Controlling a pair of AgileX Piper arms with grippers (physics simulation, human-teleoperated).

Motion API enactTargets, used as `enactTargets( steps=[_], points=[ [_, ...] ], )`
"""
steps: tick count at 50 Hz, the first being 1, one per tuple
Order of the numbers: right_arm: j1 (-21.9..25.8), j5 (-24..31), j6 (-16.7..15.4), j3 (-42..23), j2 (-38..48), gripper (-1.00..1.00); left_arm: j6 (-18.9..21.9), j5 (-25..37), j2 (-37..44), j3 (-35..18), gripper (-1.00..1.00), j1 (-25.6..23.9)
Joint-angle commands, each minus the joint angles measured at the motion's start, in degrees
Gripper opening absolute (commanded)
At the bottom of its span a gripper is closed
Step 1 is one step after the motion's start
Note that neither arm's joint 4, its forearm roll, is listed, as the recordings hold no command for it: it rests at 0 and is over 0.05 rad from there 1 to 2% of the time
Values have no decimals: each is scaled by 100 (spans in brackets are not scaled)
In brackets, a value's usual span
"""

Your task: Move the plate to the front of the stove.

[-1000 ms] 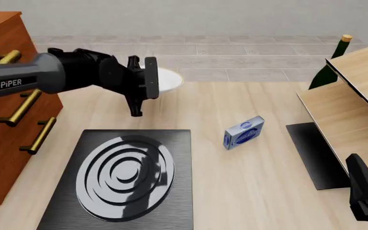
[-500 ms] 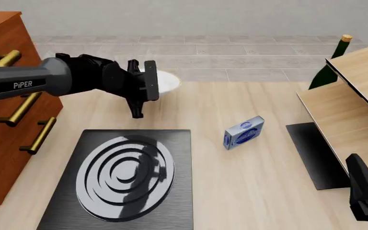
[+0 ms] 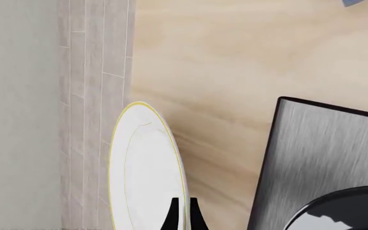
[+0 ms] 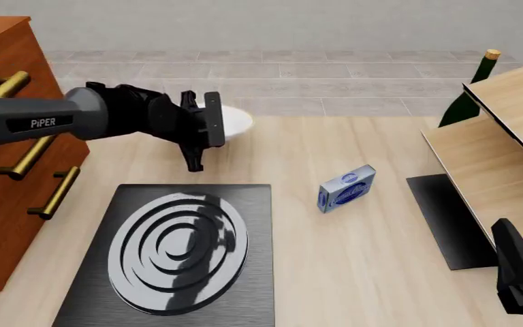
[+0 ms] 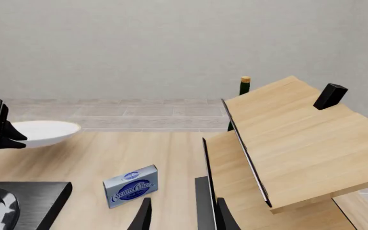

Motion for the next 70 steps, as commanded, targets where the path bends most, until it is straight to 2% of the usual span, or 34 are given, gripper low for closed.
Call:
enactTargets(
  steps=[1,48,70],
  points=[
    [1,0,0,0,0,100,-15,-43,30,-36,-100,14],
    [1,0,0,0,0,100,-197,-58,349,-247,-100,-16],
    [1,0,0,0,1,100,-125,-187,533,-359,-100,88]
  ],
)
